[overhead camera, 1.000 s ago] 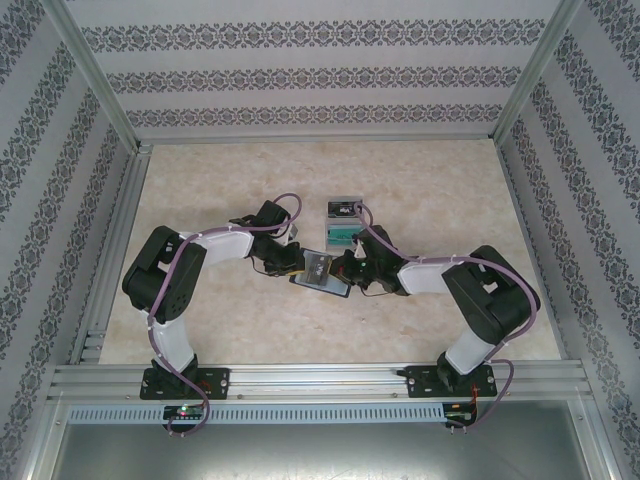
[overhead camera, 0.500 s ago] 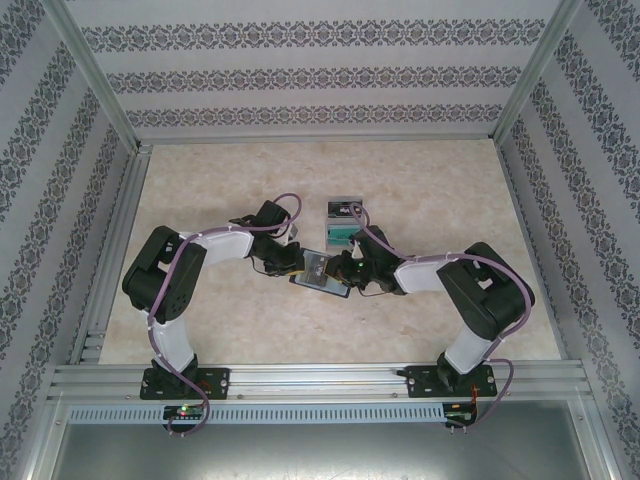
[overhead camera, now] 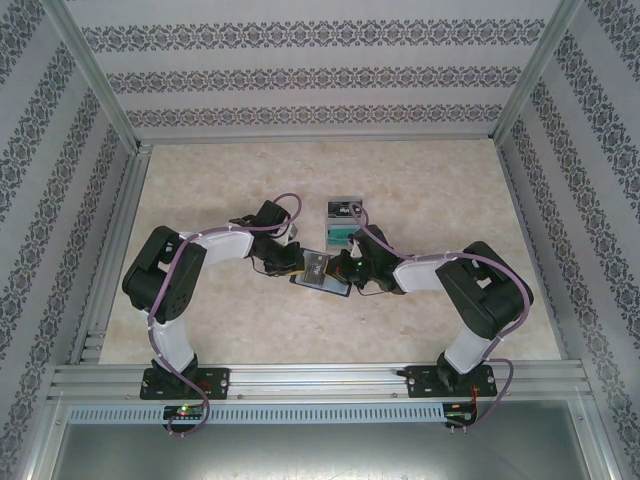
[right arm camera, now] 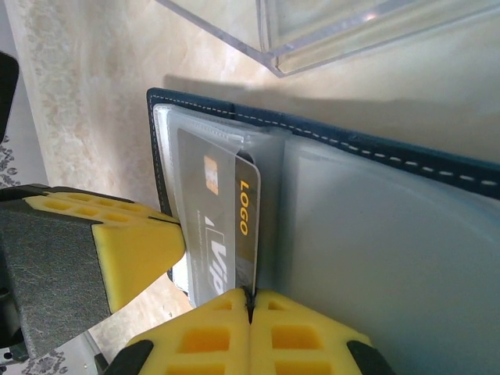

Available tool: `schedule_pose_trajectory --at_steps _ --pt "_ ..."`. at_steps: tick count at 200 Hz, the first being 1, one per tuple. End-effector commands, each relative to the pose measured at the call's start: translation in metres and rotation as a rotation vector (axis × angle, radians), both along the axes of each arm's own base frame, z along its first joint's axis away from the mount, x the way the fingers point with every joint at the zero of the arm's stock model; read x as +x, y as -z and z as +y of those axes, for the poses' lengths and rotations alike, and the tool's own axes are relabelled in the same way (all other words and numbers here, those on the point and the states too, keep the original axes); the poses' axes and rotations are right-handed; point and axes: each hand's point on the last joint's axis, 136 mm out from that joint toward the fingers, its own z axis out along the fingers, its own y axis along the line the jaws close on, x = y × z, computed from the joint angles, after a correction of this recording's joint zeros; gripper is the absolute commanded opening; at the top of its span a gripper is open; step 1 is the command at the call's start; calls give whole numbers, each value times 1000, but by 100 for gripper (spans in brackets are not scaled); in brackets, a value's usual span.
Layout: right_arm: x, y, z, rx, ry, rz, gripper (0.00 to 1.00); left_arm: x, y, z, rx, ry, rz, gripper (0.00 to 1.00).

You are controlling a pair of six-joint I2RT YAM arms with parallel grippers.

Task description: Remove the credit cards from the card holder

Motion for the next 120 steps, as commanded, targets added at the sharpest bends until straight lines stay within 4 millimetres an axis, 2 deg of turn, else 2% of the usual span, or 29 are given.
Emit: schedule_pose_trajectory --at_steps 1,67,120 --pt "-1 -4 -11 -4 18 -21 0 -13 20 19 95 -26 72 7" --pt "-17 -20 -41 8 35 -55 0 -13 22 21 97 -32 78 6" --pt "-32 -59 -55 -16 -7 -131 0 -10 11 17 71 -25 54 6"
